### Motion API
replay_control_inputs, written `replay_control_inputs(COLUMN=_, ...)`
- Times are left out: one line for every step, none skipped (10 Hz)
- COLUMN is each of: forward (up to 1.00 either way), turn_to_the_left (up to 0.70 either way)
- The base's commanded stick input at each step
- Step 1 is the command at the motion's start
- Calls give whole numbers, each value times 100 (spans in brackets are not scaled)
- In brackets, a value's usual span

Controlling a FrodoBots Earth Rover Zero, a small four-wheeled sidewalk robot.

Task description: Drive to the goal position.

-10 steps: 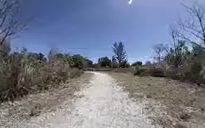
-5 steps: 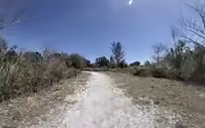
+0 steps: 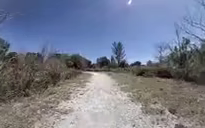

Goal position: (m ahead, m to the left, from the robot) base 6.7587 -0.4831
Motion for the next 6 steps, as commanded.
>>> replay_control_inputs(forward=70, turn_to_the_left=0)
replay_control_inputs(forward=70, turn_to_the_left=0)
replay_control_inputs(forward=70, turn_to_the_left=0)
replay_control_inputs(forward=70, turn_to_the_left=0)
replay_control_inputs(forward=70, turn_to_the_left=0)
replay_control_inputs(forward=70, turn_to_the_left=0)
